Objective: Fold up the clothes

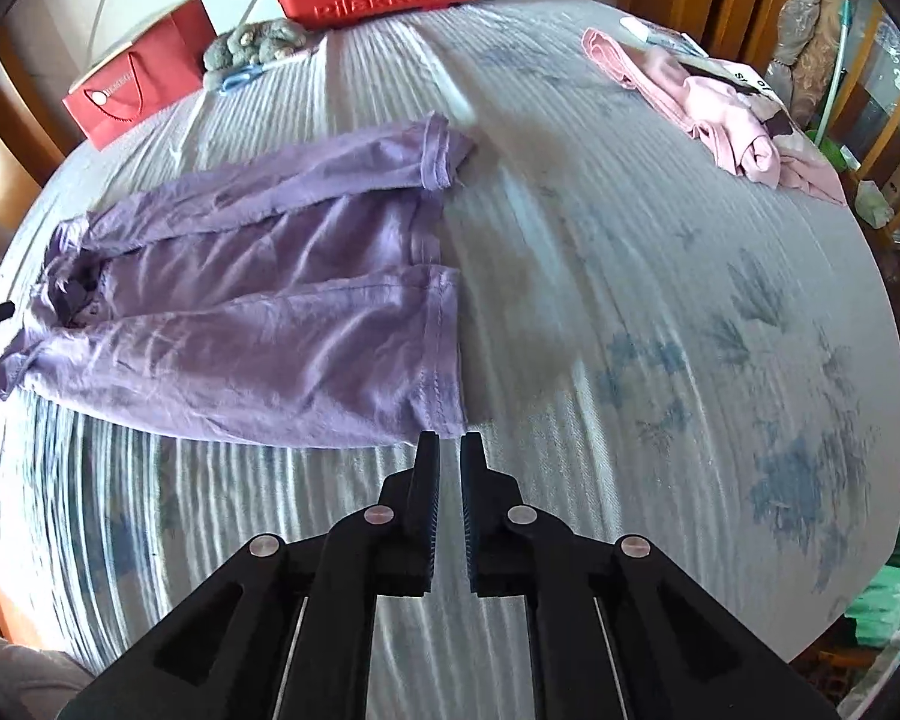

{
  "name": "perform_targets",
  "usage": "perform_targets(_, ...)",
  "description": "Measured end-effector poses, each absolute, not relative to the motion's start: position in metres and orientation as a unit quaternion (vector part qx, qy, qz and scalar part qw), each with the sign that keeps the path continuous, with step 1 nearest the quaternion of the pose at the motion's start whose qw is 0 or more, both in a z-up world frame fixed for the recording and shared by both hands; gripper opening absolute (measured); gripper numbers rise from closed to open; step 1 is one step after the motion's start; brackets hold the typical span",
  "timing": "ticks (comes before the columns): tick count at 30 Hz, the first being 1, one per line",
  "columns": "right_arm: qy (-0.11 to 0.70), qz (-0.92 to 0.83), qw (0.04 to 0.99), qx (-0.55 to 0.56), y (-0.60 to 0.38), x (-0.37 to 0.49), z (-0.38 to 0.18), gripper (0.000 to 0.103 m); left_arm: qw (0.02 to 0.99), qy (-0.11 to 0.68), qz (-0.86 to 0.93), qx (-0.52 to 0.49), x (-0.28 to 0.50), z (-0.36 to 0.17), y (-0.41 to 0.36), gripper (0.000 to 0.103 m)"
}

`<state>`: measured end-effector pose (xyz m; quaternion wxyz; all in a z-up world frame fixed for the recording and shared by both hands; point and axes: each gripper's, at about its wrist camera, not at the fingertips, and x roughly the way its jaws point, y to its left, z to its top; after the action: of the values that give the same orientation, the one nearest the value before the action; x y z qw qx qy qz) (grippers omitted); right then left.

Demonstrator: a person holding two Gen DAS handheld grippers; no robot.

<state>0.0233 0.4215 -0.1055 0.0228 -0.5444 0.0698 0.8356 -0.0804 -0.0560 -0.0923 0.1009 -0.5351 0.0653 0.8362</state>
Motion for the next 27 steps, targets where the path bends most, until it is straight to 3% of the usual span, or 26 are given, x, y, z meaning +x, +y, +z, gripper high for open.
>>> perform_targets(12, 0.07, 0.839, -0.244, -0.481, 0.224, -0.069, -0.083, 0.008, 0.126, 0.007, 0.819, -0.56, -0.09, -0.101, -0.073, 0.044)
perform_targets(20, 0.032, 0.81, -0.271, -0.519, 0.138, -0.111, -0.112, 0.008, 0.147, -0.007, 0.808, -0.571, -0.104, -0.112, -0.079, 0.044)
perform_targets(27, 0.021, 0.802, -0.253, -0.541, 0.115, -0.136, -0.131, 0.014, 0.179, 0.0, 0.799, -0.575, -0.117, -0.123, -0.068, 0.044)
